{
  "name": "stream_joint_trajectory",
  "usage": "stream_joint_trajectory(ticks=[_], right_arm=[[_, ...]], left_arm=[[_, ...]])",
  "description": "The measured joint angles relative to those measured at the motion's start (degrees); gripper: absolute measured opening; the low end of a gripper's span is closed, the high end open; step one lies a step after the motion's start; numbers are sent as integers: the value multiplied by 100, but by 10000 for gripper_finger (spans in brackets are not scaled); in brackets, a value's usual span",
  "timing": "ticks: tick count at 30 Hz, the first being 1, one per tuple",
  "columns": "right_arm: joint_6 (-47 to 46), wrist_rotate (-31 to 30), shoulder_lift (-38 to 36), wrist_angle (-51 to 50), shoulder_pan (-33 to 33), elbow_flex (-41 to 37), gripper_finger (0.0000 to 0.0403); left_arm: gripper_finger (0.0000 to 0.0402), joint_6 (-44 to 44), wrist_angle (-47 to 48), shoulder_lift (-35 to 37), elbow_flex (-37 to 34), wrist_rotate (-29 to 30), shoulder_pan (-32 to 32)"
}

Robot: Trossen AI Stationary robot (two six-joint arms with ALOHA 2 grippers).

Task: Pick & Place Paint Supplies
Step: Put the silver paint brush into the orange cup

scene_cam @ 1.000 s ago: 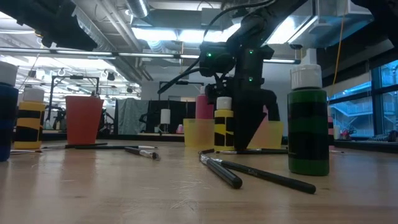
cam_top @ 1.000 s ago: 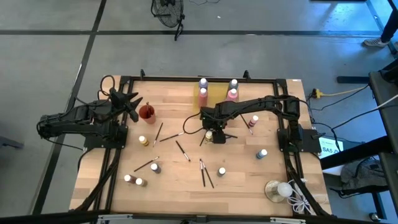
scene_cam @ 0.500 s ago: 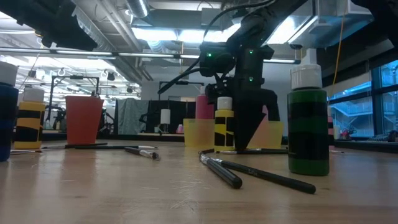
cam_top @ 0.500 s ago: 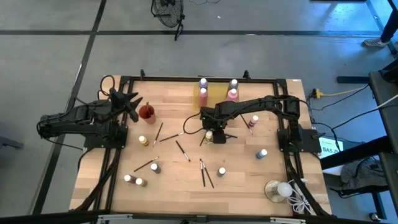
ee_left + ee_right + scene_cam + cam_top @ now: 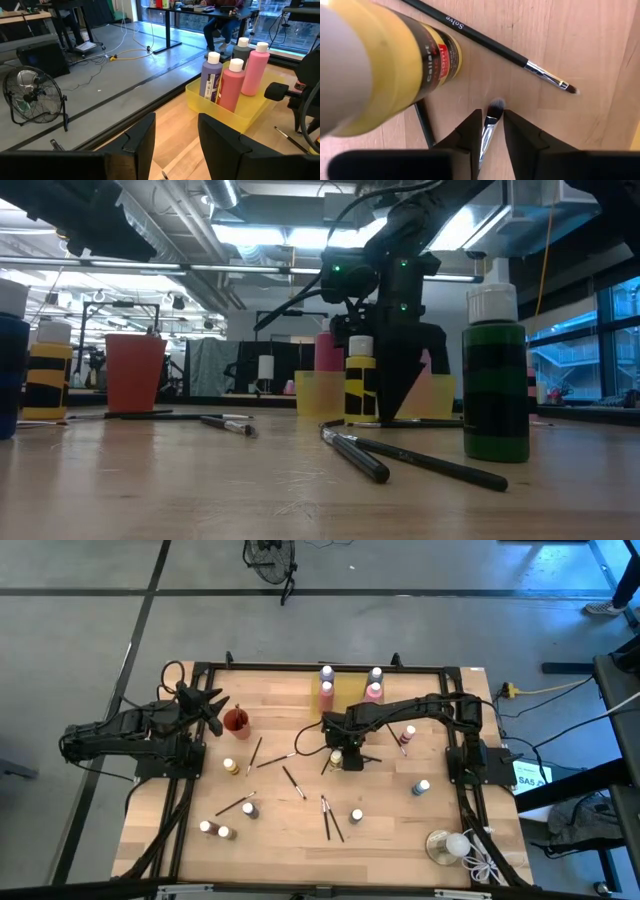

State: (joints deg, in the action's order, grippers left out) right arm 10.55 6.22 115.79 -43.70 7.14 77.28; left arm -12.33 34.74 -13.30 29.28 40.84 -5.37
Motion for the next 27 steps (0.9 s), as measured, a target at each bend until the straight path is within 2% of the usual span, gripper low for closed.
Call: stream_joint_trajectory(ticks=[14,27], right_arm=[[46,121,-4,-22,-2,4,6],[-2,136,-4,-31,-2,4,1]], left_arm=[[143,1,2,0,0,0,0],[143,0,0,0,0,0,0]])
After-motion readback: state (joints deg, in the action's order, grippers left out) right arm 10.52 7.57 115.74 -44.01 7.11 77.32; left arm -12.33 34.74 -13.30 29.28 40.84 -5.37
